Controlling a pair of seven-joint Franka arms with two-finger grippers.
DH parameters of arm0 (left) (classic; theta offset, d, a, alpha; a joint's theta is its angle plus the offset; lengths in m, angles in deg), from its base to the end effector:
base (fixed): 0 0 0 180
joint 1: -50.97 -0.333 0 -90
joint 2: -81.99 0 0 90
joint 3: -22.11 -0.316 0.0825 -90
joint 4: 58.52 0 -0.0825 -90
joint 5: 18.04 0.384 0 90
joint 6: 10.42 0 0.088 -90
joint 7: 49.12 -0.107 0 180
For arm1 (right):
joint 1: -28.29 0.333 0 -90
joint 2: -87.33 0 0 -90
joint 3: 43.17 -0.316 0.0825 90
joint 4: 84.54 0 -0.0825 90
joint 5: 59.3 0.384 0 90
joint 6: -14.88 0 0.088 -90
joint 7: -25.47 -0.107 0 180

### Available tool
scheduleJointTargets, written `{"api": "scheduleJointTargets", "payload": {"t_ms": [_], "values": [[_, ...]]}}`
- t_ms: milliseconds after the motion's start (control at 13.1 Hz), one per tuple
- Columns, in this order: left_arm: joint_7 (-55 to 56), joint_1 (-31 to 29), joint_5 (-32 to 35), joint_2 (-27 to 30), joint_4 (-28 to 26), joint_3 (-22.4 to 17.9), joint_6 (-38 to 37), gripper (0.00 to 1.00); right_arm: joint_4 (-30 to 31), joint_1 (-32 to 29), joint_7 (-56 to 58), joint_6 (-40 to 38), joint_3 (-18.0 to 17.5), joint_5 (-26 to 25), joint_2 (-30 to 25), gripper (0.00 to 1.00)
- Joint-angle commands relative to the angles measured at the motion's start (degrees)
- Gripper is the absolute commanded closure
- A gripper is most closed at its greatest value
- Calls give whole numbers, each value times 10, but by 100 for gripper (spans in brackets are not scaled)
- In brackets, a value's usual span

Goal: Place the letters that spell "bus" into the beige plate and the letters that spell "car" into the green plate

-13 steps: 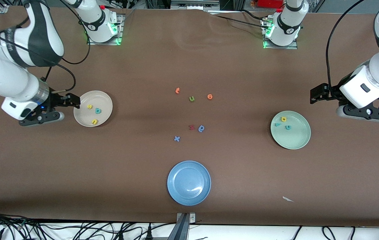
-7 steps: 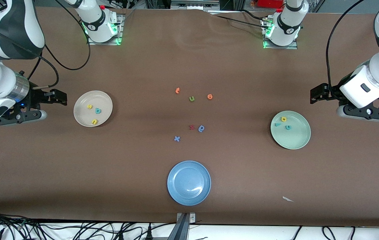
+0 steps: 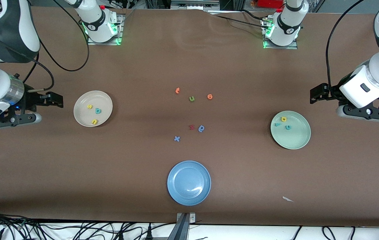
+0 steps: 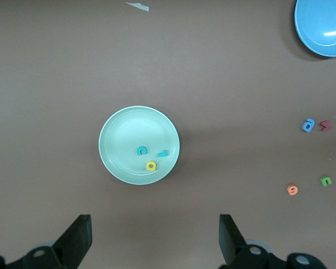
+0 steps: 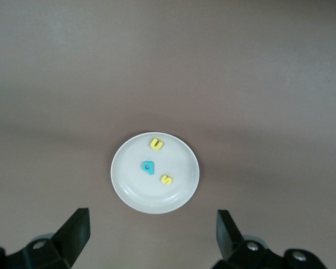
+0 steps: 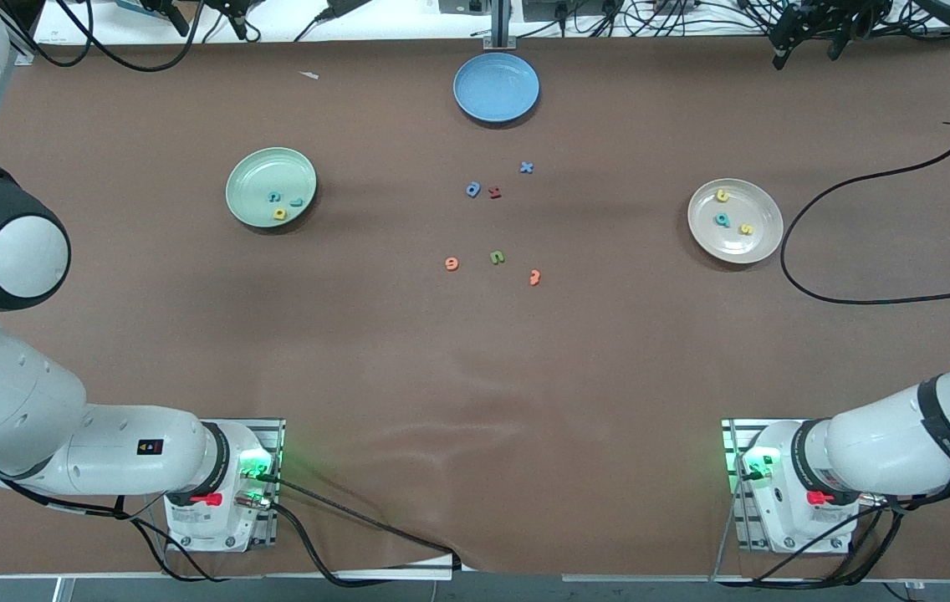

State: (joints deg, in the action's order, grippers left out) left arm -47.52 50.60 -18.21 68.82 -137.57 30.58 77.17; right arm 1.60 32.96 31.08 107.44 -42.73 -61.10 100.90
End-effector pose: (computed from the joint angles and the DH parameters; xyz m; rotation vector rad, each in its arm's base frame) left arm 0.6130 -0.0769 0.5771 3.1043 -0.1724 -0.1262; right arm 0.6193 0.0430 0.5203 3.0921 0.2716 -0.1945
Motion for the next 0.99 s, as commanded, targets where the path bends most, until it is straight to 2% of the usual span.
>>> {"api": "scheduleJointTargets", "payload": {"t_ms": [0, 917], "values": [[-12, 1, -5, 7, 2, -1, -6, 0, -58, 2, 1, -75, -1, -5, -6, 0], [-12, 2, -4, 7, 2, -1, -6, 0, -67, -11, -5, -66, 1, -14, -1, 0]]}}
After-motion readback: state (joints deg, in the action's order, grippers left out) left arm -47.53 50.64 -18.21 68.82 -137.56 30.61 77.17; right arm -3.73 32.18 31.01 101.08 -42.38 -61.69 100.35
